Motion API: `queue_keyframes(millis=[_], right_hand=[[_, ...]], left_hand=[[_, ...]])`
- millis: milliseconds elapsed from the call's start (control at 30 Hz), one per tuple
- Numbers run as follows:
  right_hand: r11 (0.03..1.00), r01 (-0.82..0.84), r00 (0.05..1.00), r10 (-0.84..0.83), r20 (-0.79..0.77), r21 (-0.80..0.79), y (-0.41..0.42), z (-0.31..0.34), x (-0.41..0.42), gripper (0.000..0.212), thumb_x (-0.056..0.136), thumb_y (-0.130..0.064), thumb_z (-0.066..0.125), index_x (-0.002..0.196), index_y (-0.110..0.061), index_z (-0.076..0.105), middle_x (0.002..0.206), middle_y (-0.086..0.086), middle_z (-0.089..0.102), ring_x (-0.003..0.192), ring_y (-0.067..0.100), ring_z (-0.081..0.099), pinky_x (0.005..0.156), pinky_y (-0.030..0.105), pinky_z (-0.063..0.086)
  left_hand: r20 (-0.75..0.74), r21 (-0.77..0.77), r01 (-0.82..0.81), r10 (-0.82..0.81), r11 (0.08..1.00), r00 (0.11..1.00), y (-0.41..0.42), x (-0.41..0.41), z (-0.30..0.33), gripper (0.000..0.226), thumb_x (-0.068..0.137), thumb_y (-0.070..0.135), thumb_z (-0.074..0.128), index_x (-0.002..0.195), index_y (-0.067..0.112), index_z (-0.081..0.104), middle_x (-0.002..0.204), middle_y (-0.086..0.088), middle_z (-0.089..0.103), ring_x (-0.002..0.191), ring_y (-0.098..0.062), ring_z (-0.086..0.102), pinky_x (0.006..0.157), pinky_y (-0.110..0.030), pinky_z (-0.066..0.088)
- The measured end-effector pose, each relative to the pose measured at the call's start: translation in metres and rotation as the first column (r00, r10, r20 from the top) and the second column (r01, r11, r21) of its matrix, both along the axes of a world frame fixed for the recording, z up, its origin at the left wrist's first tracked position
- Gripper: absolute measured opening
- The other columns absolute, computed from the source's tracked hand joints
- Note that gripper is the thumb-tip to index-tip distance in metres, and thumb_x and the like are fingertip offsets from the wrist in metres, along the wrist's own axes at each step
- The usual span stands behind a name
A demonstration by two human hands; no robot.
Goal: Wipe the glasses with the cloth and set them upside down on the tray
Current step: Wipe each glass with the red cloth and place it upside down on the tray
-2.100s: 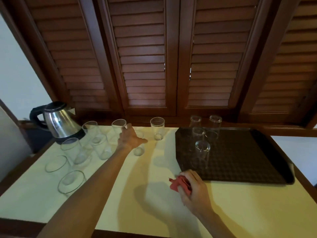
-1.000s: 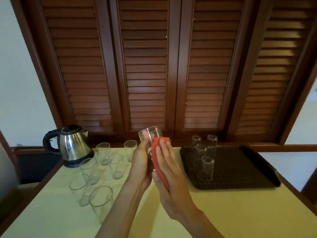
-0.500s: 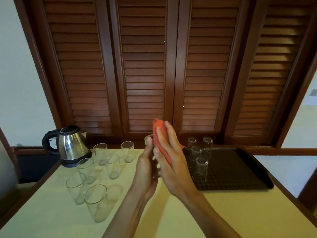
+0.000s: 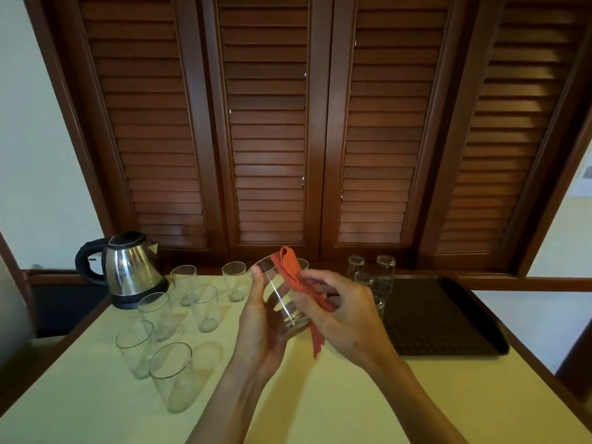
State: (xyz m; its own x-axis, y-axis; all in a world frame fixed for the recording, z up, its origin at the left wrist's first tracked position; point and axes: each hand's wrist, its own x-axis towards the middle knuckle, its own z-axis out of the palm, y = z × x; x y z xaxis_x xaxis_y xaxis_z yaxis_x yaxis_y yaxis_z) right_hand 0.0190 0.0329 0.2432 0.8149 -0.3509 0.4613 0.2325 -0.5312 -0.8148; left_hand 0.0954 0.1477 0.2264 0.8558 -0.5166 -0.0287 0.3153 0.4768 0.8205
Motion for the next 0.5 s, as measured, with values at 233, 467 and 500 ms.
queue_keyframes(millis=[233, 467, 500], right_hand=[[0.943, 0.033, 0.995, -0.001, -0.096, 0.332, -0.013, 0.001, -0.004, 0.016, 0.098, -0.015, 0.065, 0.094, -0.029, 0.069, 0.081, -0.012, 0.075, 0.078, 0.008, 0.072, 0.065, 0.019, 0.059], [0.493, 0.074, 0.908, 0.326, -0.263, 0.867, -0.038, -0.028, -0.002, 0.036, 0.100, -0.038, 0.055, 0.128, -0.016, 0.054, 0.127, 0.012, 0.067, 0.117, 0.033, 0.063, 0.087, 0.049, 0.053], [0.483, 0.075, 0.905, 0.334, -0.263, 0.872, -0.040, -0.036, -0.003, 0.045, 0.098, -0.041, 0.057, 0.133, -0.015, 0.052, 0.130, 0.011, 0.066, 0.119, 0.032, 0.062, 0.092, 0.051, 0.052]], left_hand=[[-0.108, -0.008, -0.040, 0.039, 0.999, 0.993, -0.003, 0.003, -0.013, 0.069, 0.095, 0.068, 0.045, 0.140, 0.016, 0.058, 0.123, -0.011, 0.076, 0.101, -0.031, 0.077, 0.075, -0.045, 0.062], [-0.259, -0.061, 0.060, -0.074, 0.996, 0.963, 0.004, 0.007, -0.025, 0.071, 0.091, 0.069, 0.051, 0.135, 0.013, 0.055, 0.123, -0.018, 0.074, 0.100, -0.036, 0.070, 0.076, -0.048, 0.061], [-0.262, -0.060, 0.067, -0.081, 0.996, 0.962, 0.005, 0.008, -0.028, 0.072, 0.092, 0.068, 0.051, 0.137, 0.012, 0.055, 0.123, -0.018, 0.074, 0.101, -0.037, 0.071, 0.076, -0.048, 0.062]])
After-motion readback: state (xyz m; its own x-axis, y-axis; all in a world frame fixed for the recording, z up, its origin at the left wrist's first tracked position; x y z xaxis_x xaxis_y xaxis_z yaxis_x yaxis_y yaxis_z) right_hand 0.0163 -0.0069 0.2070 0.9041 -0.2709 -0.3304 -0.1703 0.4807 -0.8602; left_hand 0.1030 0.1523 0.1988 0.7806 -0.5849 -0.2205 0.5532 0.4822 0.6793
